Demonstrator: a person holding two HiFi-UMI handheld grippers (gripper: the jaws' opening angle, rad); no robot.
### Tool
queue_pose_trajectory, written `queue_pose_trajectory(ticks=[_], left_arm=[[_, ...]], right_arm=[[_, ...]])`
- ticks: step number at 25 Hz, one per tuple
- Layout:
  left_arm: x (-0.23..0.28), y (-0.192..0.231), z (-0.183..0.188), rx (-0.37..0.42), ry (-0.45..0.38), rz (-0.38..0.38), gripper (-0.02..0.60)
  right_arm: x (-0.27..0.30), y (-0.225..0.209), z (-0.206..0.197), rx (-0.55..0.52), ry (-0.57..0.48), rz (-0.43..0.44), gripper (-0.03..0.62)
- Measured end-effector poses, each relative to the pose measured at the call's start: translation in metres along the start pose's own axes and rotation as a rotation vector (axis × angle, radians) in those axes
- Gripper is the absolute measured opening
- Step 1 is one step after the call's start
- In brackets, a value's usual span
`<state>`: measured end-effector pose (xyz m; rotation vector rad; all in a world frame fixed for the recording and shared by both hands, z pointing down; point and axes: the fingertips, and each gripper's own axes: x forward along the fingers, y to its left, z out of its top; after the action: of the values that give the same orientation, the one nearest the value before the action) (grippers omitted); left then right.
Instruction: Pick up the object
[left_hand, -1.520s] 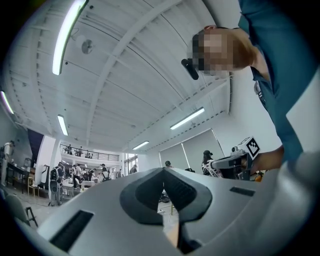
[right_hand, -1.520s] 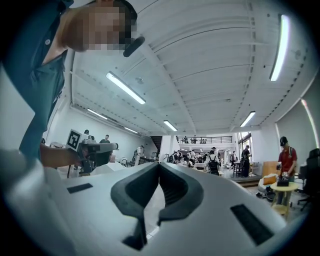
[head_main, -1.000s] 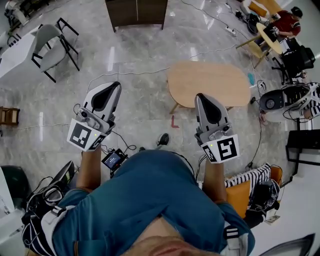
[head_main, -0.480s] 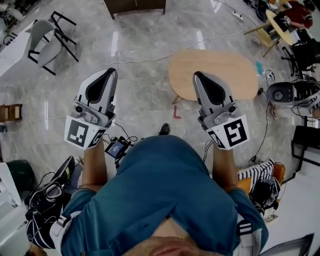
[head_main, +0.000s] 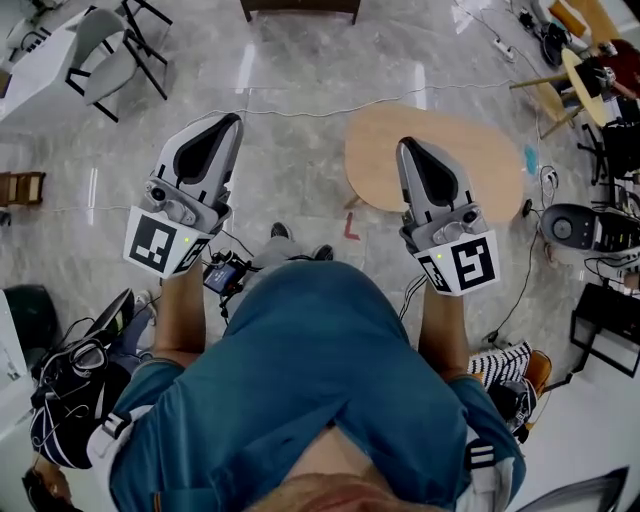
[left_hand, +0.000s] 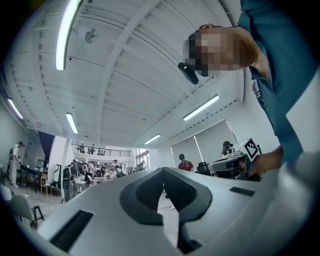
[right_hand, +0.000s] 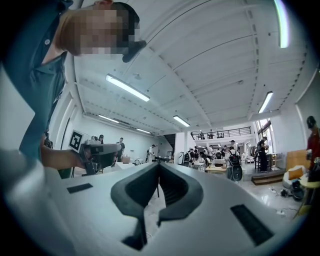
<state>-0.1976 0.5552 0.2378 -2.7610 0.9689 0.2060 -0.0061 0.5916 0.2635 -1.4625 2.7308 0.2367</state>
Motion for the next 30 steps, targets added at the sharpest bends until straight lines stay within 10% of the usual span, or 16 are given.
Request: queue_pose_trajectory(ticks=[30], left_arm=[[0.058, 0.160, -0.053, -0.070, -0.023, -0.104, 0.005]], right_arm=[[0.155, -0.036, -0.022, -0.029, 0.026, -0.117, 0.014]])
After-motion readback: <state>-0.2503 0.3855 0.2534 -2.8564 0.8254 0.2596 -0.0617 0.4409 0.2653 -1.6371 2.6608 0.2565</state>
